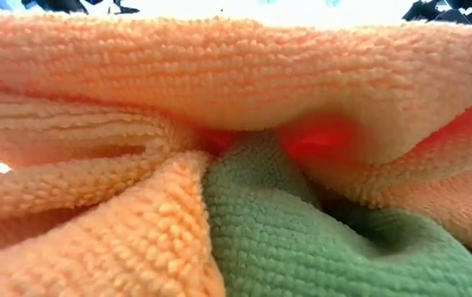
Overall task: Sort microfiber towel by color & place in baskets
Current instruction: Put the orange microfiber towel into the bottom transparent bin
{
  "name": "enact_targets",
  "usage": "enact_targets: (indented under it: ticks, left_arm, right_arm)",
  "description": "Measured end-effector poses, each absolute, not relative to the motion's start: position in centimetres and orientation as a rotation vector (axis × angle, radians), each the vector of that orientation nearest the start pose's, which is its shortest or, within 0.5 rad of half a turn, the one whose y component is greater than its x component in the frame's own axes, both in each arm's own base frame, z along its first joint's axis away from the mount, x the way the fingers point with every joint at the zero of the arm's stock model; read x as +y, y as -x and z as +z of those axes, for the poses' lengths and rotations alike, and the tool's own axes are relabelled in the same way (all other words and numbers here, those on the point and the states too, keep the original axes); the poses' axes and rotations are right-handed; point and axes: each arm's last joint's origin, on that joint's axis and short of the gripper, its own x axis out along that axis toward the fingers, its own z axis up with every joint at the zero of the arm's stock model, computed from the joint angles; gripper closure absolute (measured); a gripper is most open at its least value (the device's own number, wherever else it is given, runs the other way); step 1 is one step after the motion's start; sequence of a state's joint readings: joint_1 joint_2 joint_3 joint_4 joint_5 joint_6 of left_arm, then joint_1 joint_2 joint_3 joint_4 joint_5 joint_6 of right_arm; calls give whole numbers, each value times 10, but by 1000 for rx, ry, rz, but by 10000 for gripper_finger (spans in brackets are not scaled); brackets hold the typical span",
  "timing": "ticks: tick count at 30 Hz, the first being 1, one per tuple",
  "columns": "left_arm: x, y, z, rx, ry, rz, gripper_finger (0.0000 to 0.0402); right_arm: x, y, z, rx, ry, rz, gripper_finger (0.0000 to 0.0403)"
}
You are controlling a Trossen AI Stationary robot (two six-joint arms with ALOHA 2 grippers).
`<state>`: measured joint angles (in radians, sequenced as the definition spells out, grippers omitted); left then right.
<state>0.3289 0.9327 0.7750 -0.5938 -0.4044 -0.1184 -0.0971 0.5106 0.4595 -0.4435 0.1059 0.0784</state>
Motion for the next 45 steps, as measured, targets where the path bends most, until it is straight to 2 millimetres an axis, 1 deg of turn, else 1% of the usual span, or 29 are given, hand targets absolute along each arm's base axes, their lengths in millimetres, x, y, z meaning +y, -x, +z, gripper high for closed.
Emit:
enact_targets:
  ticks: [3,6,12,14,17,22,27,33,40,42,43,45]
  left_arm:
    - [80,-166,265,798,116,767,375]
    - [89,-162,262,846,164,779,349]
    - [106,-155,276,951,229,841,292]
    - [111,-155,280,998,239,835,278]
    - [117,-156,278,1086,255,815,269]
    - [123,-161,261,1254,271,774,271]
    - [131,-165,245,1391,249,804,272]
    - [137,-172,232,1461,250,801,273]
    - [139,-178,222,1497,307,765,274]
    - [139,-178,221,1504,313,763,287]
    - [139,-178,220,1504,316,764,301]
    - [137,-179,221,1499,320,765,341]
  right_arm:
    - [-15,-122,234,488,-66,-216,402]
    - [-15,-122,234,488,-65,-216,402]
    - [-15,-121,234,491,-40,-210,402]
    - [-15,-121,234,491,-40,-210,402]
    - [-15,-121,234,491,-41,-210,402]
    - [-15,-121,234,494,-40,-210,402]
    - [-15,-121,234,496,-41,-210,402]
    - [-15,-121,234,494,-49,-212,402]
    - [-15,-121,234,495,-51,-212,402]
    - [-15,-121,234,495,-52,-213,402]
    - [-15,-121,234,495,-52,-213,402]
    - [-15,-121,234,495,-52,-213,402]
